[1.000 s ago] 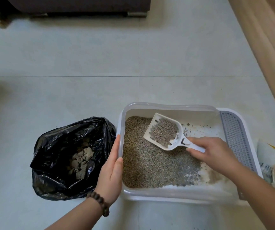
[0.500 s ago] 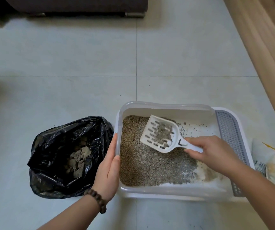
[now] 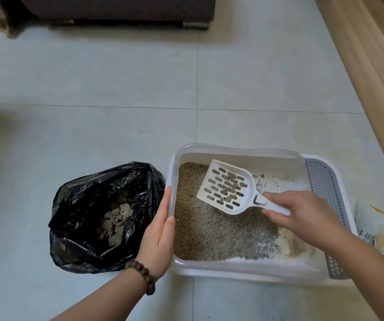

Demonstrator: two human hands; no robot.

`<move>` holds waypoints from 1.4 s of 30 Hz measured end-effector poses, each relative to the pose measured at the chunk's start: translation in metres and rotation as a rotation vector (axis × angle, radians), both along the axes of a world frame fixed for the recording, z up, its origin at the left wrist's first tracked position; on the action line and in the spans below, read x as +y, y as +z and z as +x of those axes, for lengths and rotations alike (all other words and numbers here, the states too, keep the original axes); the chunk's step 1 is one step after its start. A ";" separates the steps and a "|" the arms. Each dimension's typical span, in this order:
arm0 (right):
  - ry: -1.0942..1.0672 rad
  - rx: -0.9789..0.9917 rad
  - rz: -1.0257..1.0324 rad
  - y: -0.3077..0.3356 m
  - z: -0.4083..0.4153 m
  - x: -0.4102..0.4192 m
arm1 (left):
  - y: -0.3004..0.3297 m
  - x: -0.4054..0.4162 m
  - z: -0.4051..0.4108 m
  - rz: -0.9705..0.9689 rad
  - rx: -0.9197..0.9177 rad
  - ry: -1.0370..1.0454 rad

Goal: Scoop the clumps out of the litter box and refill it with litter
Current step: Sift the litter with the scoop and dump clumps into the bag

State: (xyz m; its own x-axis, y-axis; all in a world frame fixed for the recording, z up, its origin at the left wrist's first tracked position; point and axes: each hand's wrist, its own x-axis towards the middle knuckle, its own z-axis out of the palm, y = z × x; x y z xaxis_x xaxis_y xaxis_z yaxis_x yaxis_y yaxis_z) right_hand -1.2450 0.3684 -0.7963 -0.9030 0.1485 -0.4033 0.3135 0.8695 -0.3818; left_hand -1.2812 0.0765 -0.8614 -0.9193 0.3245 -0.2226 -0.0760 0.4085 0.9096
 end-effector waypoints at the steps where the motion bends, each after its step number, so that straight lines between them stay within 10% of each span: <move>1: 0.020 0.010 0.006 0.005 -0.003 -0.003 | 0.000 0.000 0.000 0.000 -0.006 0.000; 20: 0.805 0.258 0.446 0.052 -0.125 -0.197 | 0.020 -0.004 -0.005 -0.002 0.006 -0.023; 42: 0.565 0.190 0.241 0.033 -0.112 -0.166 | 0.019 -0.003 -0.003 -0.054 -0.041 -0.039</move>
